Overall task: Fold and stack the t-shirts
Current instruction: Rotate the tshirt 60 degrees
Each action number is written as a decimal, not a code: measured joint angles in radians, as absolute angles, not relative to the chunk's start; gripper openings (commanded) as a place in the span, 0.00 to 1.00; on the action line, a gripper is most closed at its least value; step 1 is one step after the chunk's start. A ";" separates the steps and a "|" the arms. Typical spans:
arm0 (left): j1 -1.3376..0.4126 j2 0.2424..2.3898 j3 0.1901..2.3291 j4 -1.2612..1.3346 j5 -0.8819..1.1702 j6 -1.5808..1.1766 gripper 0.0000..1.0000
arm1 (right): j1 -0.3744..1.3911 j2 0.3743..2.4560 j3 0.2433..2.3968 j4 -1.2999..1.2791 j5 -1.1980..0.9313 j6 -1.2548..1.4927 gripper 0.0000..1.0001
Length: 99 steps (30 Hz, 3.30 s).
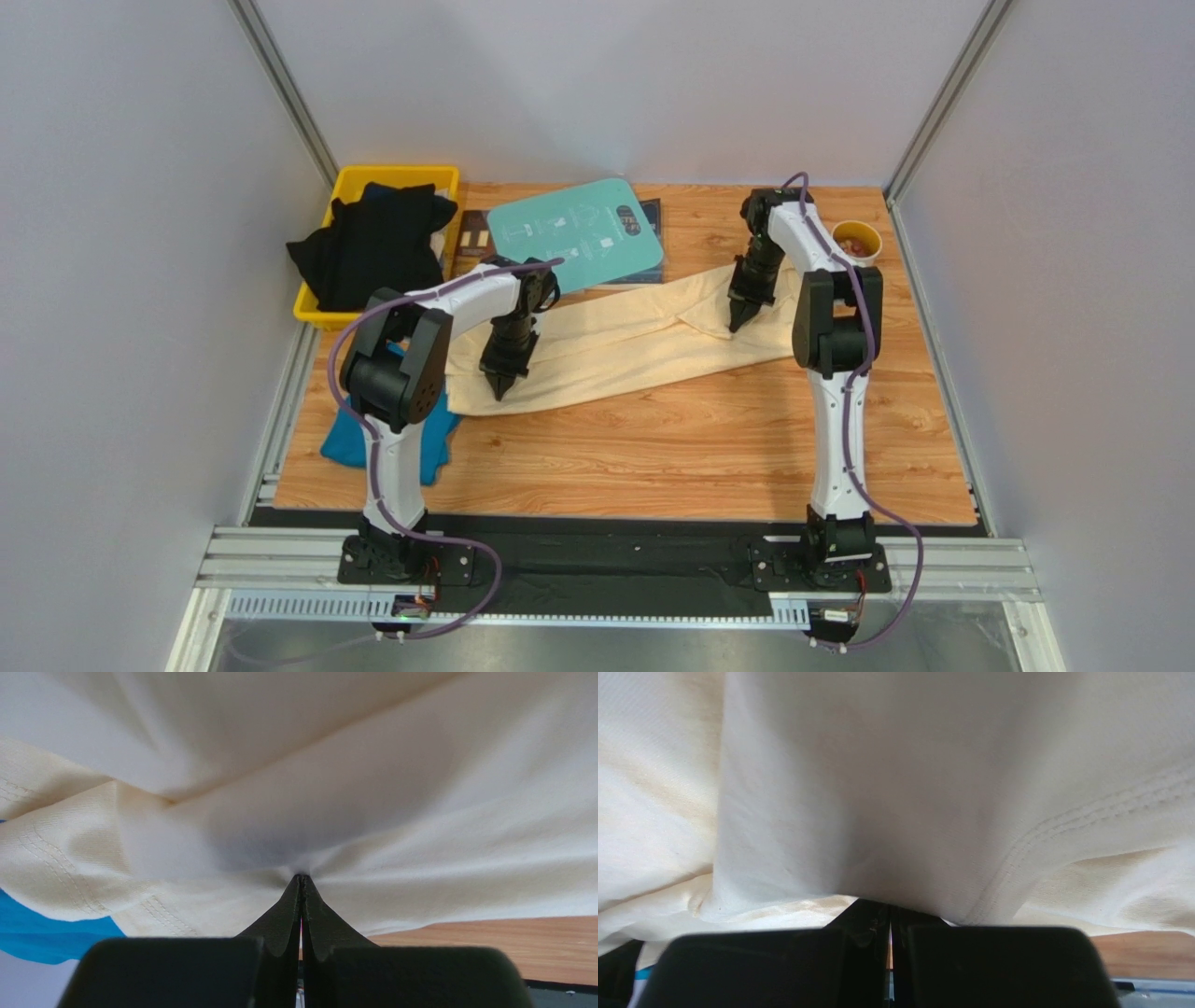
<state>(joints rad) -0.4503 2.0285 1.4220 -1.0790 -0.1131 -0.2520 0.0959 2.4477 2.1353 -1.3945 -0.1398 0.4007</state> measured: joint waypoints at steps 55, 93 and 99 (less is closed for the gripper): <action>-0.630 2.135 1.646 -0.993 -0.133 -0.199 0.09 | -0.021 2.368 2.083 -1.237 -0.173 0.384 0.40; -0.778 2.149 1.660 -1.057 0.207 -0.157 0.00 | -0.145 2.619 2.371 -1.025 -0.507 0.542 0.06; -0.822 2.155 1.728 -1.059 0.233 -0.185 0.14 | -0.172 2.603 2.332 -0.892 -0.560 0.556 0.35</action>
<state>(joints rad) -0.8215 2.1548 1.7275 -1.0588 0.2333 -0.1848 -0.1719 2.6026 2.3318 -0.8921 -0.5602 0.5564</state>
